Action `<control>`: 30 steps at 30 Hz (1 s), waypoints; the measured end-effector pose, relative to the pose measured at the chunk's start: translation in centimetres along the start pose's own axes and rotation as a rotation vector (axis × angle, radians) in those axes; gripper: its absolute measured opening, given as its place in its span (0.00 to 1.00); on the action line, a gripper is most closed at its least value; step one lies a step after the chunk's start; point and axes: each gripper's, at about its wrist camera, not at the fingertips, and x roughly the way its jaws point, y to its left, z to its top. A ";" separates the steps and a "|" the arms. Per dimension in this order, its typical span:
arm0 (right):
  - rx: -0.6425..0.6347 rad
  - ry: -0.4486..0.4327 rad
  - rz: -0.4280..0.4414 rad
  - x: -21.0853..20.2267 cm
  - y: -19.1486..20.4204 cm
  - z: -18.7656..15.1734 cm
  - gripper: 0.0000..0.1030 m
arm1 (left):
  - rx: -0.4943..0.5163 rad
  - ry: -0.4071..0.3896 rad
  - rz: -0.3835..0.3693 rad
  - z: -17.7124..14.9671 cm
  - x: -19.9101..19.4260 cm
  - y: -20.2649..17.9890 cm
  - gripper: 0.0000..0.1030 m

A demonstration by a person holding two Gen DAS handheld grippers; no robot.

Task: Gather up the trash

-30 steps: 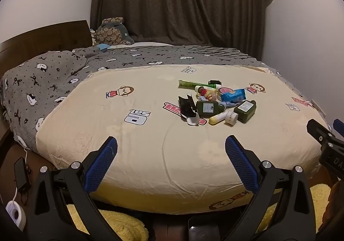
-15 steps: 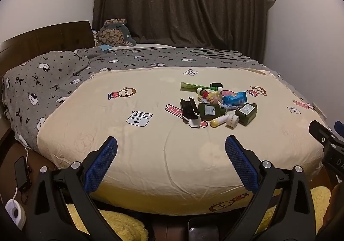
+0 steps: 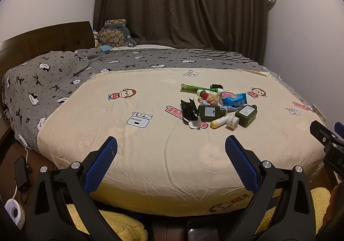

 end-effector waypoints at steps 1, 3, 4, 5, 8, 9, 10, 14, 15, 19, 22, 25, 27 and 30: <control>0.000 -0.001 0.001 0.0 0.0 0.0 0.97 | -0.001 -0.001 0.000 0.0 0.0 0.0 0.92; -0.001 -0.003 0.002 0.0 0.0 0.0 0.97 | 0.000 -0.002 -0.001 0.2 0.0 0.0 0.92; -0.001 -0.003 0.002 -0.1 0.1 0.0 0.97 | -0.001 -0.002 -0.001 0.2 0.1 0.1 0.92; -0.001 -0.004 0.002 0.0 0.1 0.0 0.97 | 0.000 -0.002 0.000 0.1 0.1 0.0 0.92; 0.003 -0.009 0.002 -0.1 0.0 0.0 0.97 | 0.003 -0.007 0.007 0.2 0.1 0.0 0.92; 0.005 -0.011 0.002 -0.1 0.0 0.0 0.97 | 0.006 -0.010 0.015 0.2 0.2 0.0 0.92; 0.006 -0.011 0.004 -0.1 0.0 0.0 0.97 | 0.011 -0.012 0.023 0.2 0.2 -0.1 0.92; 0.013 -0.003 0.014 0.1 -0.1 0.0 0.97 | 0.015 -0.013 0.026 -0.2 0.1 -0.1 0.92; 0.012 -0.004 0.015 0.1 -0.1 -0.1 0.97 | 0.018 -0.012 0.027 -0.2 0.2 -0.2 0.92; 0.009 -0.012 0.016 -0.1 0.0 -0.1 0.97 | 0.020 -0.015 0.025 -0.2 0.1 -0.3 0.92; 0.012 -0.013 0.032 0.0 -0.1 -0.1 0.97 | 0.021 -0.016 0.026 -0.3 0.1 -0.3 0.92; -0.002 -0.020 0.031 0.3 0.1 -0.3 0.97 | 0.014 -0.010 0.024 -0.4 0.3 -0.2 0.92; 0.000 -0.004 0.046 0.6 0.1 -0.4 0.97 | 0.008 -0.005 0.021 -0.5 0.5 -0.1 0.92; -0.008 0.003 0.049 0.9 0.3 -0.5 0.97 | 0.016 -0.007 0.035 -0.6 0.9 -0.1 0.92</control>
